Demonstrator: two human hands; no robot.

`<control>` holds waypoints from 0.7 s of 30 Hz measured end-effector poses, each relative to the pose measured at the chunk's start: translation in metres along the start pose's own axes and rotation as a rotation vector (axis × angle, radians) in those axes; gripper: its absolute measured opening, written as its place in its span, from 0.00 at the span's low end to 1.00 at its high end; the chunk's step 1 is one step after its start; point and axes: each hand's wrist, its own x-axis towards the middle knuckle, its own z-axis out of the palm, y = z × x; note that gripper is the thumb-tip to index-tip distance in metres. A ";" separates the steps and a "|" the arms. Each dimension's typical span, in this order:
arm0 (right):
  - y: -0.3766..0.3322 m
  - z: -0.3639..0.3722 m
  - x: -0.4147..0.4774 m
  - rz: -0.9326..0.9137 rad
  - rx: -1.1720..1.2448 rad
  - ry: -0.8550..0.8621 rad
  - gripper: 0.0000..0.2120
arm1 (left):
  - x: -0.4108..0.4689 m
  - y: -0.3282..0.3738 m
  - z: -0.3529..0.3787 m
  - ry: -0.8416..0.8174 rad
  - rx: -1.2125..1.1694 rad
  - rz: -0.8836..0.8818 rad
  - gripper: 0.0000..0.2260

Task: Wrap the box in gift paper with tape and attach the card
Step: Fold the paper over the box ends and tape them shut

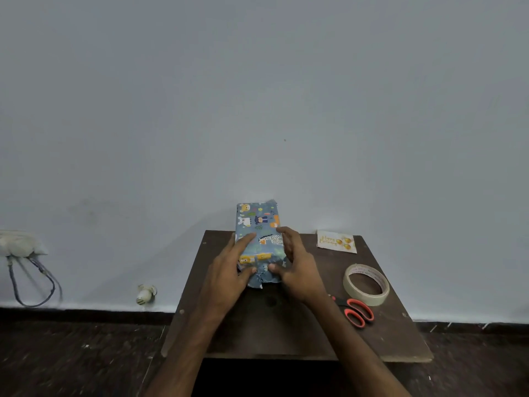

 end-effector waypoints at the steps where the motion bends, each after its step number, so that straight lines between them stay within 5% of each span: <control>1: 0.004 -0.001 0.001 0.019 -0.032 0.004 0.37 | 0.002 -0.004 0.003 -0.003 0.011 -0.003 0.32; 9: 0.016 -0.005 0.006 0.027 -0.211 -0.021 0.38 | 0.010 -0.010 0.010 0.007 0.092 0.022 0.31; 17: 0.020 -0.008 -0.002 0.062 -0.248 -0.026 0.44 | 0.002 -0.014 0.008 -0.155 0.239 0.032 0.51; 21: 0.021 -0.001 -0.002 0.069 -0.272 -0.018 0.50 | 0.003 -0.021 0.020 -0.088 0.226 0.036 0.49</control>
